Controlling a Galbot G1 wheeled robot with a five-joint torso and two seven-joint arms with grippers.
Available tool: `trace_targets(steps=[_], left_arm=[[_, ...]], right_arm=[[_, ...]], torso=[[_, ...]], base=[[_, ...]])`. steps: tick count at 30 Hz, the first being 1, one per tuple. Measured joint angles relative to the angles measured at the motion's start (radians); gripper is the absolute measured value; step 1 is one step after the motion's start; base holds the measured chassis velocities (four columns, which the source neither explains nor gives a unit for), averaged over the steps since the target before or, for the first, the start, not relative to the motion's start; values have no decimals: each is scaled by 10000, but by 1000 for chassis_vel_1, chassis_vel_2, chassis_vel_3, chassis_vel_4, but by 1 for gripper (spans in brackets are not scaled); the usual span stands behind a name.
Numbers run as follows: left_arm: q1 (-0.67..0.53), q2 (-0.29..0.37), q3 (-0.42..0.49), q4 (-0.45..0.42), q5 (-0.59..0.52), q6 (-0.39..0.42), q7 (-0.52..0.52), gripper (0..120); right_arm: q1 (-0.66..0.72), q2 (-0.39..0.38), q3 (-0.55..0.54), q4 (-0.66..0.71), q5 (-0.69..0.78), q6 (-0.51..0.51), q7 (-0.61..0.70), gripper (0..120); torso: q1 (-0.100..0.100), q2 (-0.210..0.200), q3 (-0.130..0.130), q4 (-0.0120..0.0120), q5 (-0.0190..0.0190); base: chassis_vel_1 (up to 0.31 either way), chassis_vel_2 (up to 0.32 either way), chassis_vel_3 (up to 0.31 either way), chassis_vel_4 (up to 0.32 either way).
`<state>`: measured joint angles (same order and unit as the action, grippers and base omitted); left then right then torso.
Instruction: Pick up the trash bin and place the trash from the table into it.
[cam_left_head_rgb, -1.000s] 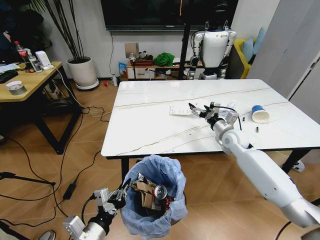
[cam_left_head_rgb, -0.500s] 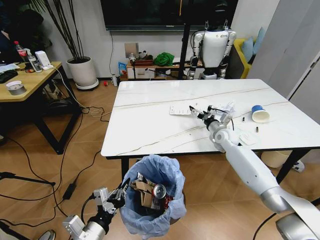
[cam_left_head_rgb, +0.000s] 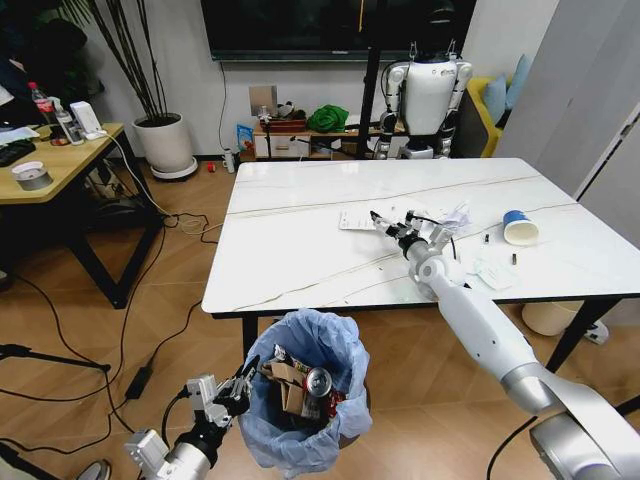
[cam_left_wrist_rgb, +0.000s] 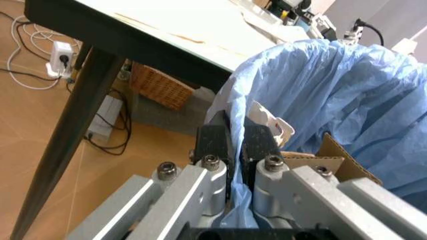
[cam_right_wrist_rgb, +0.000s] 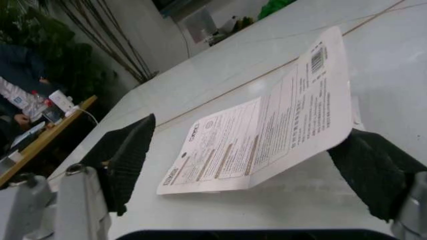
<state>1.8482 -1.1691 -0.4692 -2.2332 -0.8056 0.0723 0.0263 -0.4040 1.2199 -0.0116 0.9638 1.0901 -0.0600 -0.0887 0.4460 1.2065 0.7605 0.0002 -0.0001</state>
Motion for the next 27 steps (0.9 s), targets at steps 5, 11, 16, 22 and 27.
trace_targets(steps=[5, 11, 16, 22, 27], left_arm=[[5, 1, -8, -32, -4, -8, -2, 0], [9, 8, -23, -53, -11, -13, -3, 0], [-8, 9, -23, -53, -22, -17, -2, 0], [-38, 30, -23, -50, -48, -20, -3, 0], [-41, 32, -24, -46, -55, -21, -2, 0]], right_arm=[[108, 103, -38, -116, -6, 29, -81, 65], [147, 139, -44, -228, -28, 37, -135, 43], [143, 140, -43, -290, -62, 53, -201, 30], [64, 150, -14, -347, -96, 80, -294, 7], [-21, 230, -6, -398, -52, 83, -350, 0]], torso=[[0, 0, 0, -1, 1], [0, 0, 0, -1, 1], [0, 0, 0, -1, 1], [0, 0, 0, -2, 1], [0, 0, 0, -1, 1]], base=[[0, 0, 0, 0], [0, 0, 0, 0], [0, 0, 0, 0], [0, 0, 0, 0], [0, 0, 0, 0]])
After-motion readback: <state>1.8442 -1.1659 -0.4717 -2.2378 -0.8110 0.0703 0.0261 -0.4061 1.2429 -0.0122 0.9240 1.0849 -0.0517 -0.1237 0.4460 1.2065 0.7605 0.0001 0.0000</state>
